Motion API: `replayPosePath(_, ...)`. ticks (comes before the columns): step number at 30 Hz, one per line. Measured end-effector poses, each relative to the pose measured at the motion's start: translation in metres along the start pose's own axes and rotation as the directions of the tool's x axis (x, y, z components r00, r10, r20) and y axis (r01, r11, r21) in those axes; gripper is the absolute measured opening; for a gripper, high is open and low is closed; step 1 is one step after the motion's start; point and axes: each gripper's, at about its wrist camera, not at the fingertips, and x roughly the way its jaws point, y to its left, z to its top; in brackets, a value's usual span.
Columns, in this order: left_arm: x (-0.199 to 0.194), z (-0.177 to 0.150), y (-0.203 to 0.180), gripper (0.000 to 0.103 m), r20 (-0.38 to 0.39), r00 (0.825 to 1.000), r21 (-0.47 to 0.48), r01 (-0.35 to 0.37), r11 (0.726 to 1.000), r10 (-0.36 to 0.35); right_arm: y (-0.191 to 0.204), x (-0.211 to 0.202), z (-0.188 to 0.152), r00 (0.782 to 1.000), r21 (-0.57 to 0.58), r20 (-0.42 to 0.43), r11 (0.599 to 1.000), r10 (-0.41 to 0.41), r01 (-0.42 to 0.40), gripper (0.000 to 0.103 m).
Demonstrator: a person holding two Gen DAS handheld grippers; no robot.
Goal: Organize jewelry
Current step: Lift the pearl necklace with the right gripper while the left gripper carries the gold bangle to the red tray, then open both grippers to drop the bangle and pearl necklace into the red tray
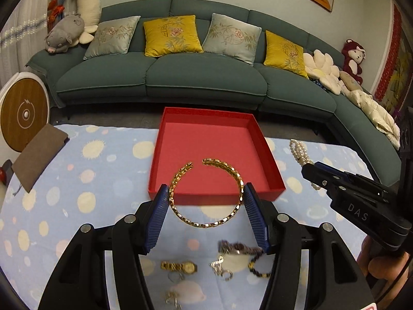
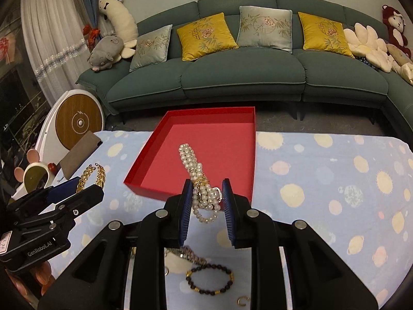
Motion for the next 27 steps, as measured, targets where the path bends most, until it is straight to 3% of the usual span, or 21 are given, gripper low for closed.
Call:
replayPosePath(2, 0.019, 0.020, 0.005, 0.056, -0.008, 1.000, 0.003, -0.021, 1.000, 0.021, -0.004, 0.015, 0.016, 1.000, 0.008, -0.001, 1.000, -0.014, 0.014, 0.023)
replayPosePath(6, 0.052, 0.055, 0.003, 0.056, 0.047, 0.993, 0.046, -0.111, 0.993, 0.109, -0.007, 0.053, 0.043, 0.999, -0.001, -0.016, 0.999, -0.044, 0.044, 0.023)
replayPosePath(12, 0.113, 0.090, 0.001, 0.056, -0.011, 0.995, 0.057, -0.102, 0.993, 0.103, -0.014, 0.111, 0.068, 0.997, 0.026, -0.058, 0.999, -0.045, 0.047, 0.023)
replayPosePath(19, 0.173, 0.103, 0.007, 0.056, -0.067, 0.986, 0.044, -0.151, 0.988, 0.153, -0.027, 0.164, 0.080, 0.991, 0.058, -0.112, 0.995, -0.074, 0.081, 0.023)
replayPosePath(27, 0.210, 0.104, 0.014, 0.057, -0.119, 0.974, 0.052, -0.190, 0.980, 0.195, -0.035, 0.195, 0.080, 0.984, 0.043, -0.147, 0.993, -0.103, 0.110, 0.023)
